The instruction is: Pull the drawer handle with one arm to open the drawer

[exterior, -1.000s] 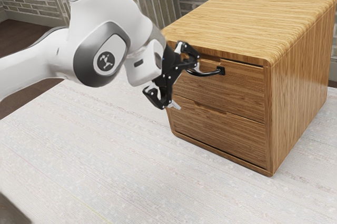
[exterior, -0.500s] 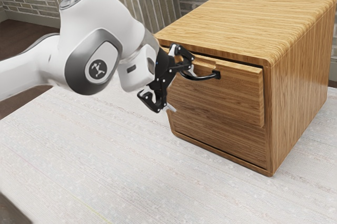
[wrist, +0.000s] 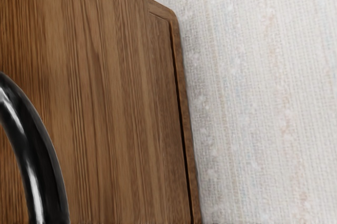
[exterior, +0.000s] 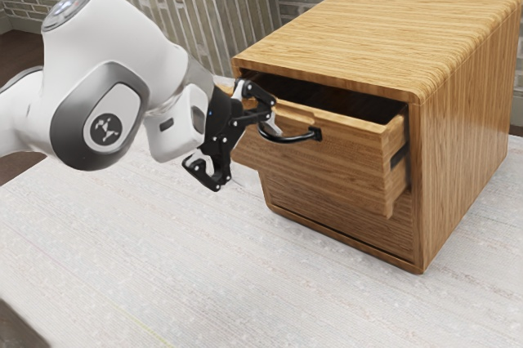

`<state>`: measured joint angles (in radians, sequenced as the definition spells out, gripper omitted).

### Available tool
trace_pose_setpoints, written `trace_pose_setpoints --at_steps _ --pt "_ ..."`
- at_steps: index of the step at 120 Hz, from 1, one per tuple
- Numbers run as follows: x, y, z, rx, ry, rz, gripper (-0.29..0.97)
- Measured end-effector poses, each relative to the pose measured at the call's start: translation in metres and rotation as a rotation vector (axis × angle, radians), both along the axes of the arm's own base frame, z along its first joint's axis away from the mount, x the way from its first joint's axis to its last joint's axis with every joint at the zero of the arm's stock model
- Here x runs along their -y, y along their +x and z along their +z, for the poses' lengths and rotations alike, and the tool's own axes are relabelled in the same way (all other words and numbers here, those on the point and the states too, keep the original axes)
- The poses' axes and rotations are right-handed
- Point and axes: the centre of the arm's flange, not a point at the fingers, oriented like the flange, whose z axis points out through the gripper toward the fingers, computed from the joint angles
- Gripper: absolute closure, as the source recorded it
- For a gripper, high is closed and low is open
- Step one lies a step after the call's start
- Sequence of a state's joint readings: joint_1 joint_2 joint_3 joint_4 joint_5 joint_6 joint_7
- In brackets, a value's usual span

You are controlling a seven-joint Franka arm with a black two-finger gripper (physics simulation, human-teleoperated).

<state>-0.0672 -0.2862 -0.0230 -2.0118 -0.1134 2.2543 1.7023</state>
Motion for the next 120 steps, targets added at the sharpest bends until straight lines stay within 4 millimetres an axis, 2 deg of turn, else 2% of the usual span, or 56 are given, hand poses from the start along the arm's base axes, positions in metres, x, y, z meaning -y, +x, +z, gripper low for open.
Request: trace_pose_setpoints --at_steps 24,33,41,49,73,84,92,112,120 --pt "-0.001 -0.019 -0.011 -0.007 0.002 0.003 -0.03" --pt "-0.002 -0.029 -0.013 -0.005 0.005 0.002 0.00" --pt "-0.003 -0.040 -0.012 0.002 0.006 0.002 0.02" --pt "-0.004 -0.051 -0.007 0.016 0.006 0.003 0.11" --pt "-0.004 -0.080 0.001 0.041 0.002 0.001 0.05" --pt "-0.006 -0.085 -0.007 0.026 0.002 0.002 -0.02" --pt "-0.007 -0.090 -0.012 0.020 0.003 0.004 0.00" --pt "-0.008 -0.101 -0.005 0.022 0.000 0.004 0.02" --pt "-0.008 -0.103 0.004 0.032 -0.002 0.003 0.02"
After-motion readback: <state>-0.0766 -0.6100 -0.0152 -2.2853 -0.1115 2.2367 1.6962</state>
